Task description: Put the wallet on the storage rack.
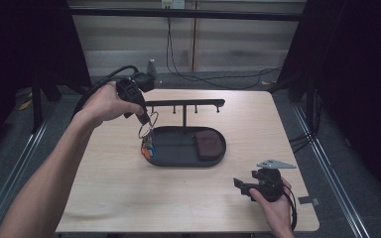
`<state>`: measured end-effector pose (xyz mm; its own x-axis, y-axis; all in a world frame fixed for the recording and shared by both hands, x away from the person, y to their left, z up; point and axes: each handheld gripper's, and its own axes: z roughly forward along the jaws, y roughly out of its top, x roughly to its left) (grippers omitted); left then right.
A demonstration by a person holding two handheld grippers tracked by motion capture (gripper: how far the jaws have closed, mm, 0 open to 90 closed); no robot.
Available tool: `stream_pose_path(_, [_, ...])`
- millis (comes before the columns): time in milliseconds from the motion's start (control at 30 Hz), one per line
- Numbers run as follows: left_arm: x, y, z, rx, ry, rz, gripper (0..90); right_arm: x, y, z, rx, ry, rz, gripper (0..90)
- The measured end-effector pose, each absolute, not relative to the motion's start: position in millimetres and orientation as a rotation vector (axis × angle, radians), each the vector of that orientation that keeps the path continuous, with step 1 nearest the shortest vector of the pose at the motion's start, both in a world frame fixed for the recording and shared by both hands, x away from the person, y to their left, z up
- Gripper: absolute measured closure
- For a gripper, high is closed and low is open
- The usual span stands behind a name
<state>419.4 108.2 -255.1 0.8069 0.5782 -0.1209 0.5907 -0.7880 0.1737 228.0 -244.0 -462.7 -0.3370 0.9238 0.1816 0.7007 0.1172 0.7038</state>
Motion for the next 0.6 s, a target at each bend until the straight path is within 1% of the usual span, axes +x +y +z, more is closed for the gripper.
stream_pose_path(200, [435.2, 106.4, -265.8, 2.789, 0.970, -0.087, 85.8, 227.7, -244.6, -462.5, 1.582, 2.098, 1.055, 22.6])
stream_pose_path(300, [437.7, 106.3, -266.5, 2.787, 0.952, -0.072, 85.8, 227.8, -245.5, -462.6, 1.589, 2.100, 1.058, 22.3])
stream_pose_path(600, [446.5, 112.9, -269.7, 2.785, 0.978, -0.049, 85.8, 227.5, -245.4, -462.6, 1.590, 2.100, 1.059, 22.3])
